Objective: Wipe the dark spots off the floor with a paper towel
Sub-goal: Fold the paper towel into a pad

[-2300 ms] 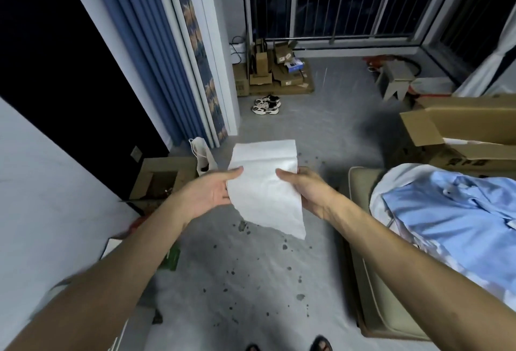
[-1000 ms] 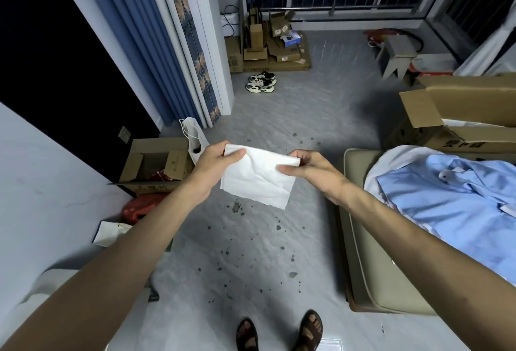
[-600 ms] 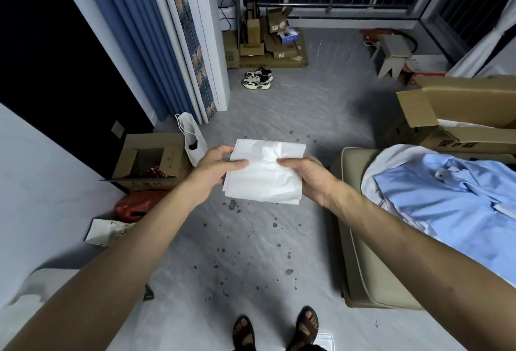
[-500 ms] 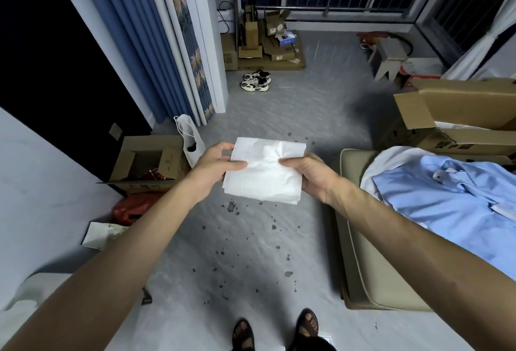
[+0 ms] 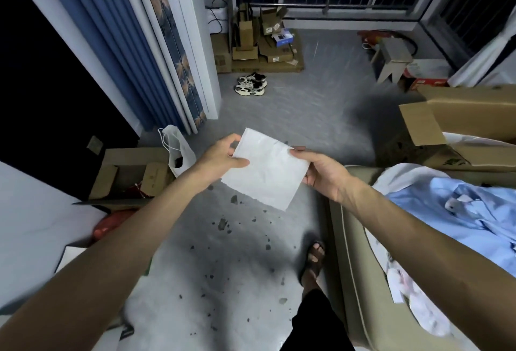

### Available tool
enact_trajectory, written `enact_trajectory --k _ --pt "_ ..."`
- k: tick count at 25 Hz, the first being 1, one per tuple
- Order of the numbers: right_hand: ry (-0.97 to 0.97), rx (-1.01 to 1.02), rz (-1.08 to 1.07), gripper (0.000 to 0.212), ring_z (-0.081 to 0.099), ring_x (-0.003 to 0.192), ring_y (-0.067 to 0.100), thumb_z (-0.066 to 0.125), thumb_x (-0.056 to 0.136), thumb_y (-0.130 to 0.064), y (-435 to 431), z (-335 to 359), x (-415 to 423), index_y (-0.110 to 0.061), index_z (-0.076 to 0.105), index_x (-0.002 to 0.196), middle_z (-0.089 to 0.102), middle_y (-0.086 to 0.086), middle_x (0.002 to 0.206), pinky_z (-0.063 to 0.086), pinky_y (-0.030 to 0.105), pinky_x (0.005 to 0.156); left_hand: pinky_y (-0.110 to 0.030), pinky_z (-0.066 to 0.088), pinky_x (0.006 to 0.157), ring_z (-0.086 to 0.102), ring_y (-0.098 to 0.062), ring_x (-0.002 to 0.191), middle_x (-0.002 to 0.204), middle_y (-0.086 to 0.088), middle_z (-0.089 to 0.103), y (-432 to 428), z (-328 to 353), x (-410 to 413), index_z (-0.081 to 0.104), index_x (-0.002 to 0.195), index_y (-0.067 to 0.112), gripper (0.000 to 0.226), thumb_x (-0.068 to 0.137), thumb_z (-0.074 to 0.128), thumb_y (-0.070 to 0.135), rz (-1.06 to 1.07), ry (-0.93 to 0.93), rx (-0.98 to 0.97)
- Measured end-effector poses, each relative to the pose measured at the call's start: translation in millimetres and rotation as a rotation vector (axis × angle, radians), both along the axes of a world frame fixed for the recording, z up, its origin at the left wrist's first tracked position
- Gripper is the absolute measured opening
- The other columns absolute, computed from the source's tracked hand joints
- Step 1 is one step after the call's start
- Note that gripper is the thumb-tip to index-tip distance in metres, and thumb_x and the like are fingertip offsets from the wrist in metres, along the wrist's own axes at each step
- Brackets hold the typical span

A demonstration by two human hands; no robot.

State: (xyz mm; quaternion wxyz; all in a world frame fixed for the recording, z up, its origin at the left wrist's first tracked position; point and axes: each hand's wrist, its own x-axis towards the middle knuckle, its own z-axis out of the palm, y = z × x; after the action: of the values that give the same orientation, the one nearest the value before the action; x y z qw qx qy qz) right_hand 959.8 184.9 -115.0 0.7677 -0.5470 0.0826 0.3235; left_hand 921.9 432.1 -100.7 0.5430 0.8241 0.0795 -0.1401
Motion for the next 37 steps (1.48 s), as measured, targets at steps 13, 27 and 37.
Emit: enact_trajectory --k 13,27,37 --pt "-0.193 -0.285 0.424 0.022 0.071 0.092 0.024 0.067 0.087 -0.024 -36.0 -37.9 324.8 -0.012 0.072 0.104 0.074 0.007 0.103 0.056 0.032 0.075 -0.023 0.054 0.07 0.065 -0.017 0.084 0.093 -0.003 0.069 -64.3 -26.8 296.7 0.065 0.101 0.02 0.032 0.076 0.074 0.002 0.297 0.067 -0.122" --pt "0.227 -0.151 0.078 0.03 0.069 0.099 0.026 0.074 0.075 -0.014 33.5 -333.6 477.4 -0.007 0.072 0.104 0.072 0.013 0.107 0.055 0.03 0.08 -0.026 0.047 0.068 0.06 -0.012 0.067 0.076 0.003 0.065 4.5 -335.0 517.6 0.066 0.088 0.025 0.02 0.077 0.075 0.011 0.165 0.19 -0.072" --pt "-0.006 -1.239 -0.055 0.029 0.063 0.095 0.032 0.058 0.089 -0.01 -93.0 -722.0 604.5 0.003 0.065 0.115 0.066 0.022 0.102 0.05 0.043 0.084 -0.031 0.04 0.089 0.052 -0.029 0.121 0.138 -0.012 0.05 -53.2 -773.3 591.1 0.042 0.135 0.02 0.053 0.089 0.062 0.036 -0.056 0.429 0.225"
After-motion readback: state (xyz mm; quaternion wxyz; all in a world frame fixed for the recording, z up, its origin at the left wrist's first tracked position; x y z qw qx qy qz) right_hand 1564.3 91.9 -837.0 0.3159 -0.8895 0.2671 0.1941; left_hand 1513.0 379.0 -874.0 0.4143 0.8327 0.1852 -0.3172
